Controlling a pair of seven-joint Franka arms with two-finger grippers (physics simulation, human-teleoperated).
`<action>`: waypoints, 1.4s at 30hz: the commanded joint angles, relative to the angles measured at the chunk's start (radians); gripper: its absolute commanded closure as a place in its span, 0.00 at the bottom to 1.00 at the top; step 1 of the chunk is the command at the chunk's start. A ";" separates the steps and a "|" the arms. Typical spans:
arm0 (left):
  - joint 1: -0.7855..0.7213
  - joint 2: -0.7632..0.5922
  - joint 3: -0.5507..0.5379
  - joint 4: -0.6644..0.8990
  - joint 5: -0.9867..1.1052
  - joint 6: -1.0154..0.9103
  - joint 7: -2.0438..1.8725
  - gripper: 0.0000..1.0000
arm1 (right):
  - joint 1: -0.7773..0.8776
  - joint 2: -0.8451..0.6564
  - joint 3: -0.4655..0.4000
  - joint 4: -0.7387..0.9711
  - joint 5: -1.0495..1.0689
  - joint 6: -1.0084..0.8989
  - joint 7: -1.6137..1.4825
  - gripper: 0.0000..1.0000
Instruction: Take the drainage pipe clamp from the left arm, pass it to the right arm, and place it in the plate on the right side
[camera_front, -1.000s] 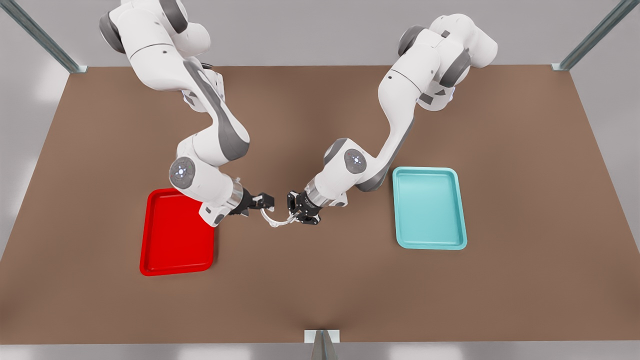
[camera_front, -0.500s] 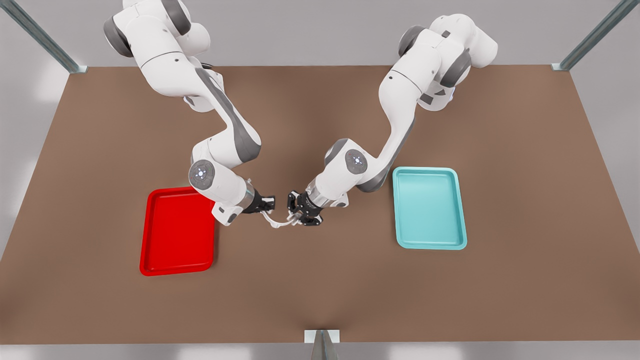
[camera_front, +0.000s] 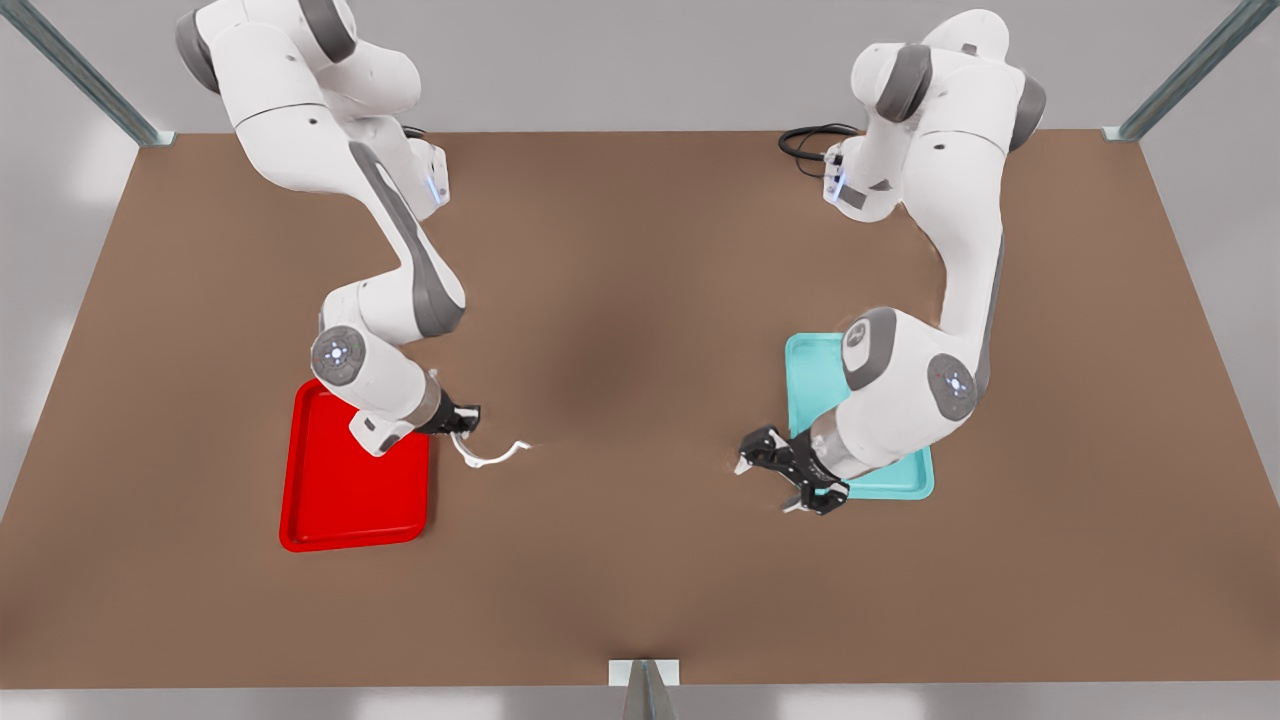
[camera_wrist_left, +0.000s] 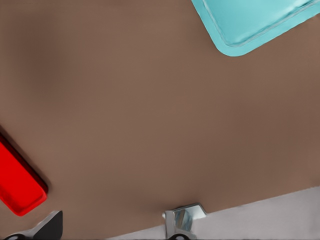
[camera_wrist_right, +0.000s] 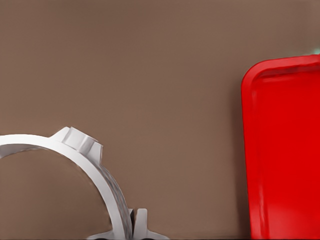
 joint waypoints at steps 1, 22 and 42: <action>0.117 -0.021 0.010 0.000 0.052 -0.354 1.130 0.03 | -0.058 -0.016 0.000 -0.042 -0.071 0.001 -0.049 0.79; 0.156 -0.274 0.035 -0.089 0.408 -0.448 2.767 0.00 | -0.364 0.090 0.043 0.051 -0.262 -0.099 -0.190 0.00; 0.156 -0.276 0.036 -0.089 0.407 -0.445 2.773 0.00 | -0.126 -0.181 -0.046 0.380 -0.169 -0.574 -0.141 0.00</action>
